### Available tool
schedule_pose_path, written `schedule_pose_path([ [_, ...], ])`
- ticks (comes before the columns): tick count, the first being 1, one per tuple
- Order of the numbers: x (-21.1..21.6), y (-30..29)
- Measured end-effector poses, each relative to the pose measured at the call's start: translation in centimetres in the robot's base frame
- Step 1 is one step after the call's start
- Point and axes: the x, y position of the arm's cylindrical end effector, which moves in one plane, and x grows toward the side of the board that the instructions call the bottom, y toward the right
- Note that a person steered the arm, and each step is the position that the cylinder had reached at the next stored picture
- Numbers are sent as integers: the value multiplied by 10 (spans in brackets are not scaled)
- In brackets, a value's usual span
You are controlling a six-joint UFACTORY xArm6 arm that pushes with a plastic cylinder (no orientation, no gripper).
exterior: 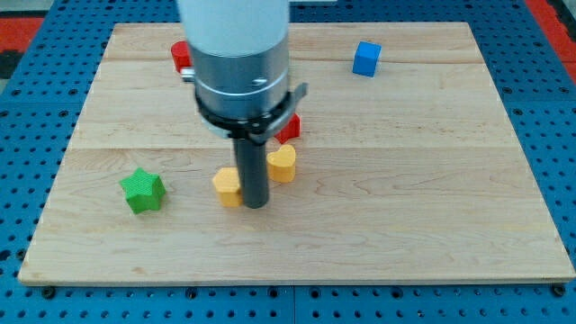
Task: Slide the green star to the top side
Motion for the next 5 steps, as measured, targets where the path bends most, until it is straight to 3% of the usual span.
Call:
schedule_pose_path([
  [2,50,-60],
  [3,37,-102],
  [5,-27,-132],
])
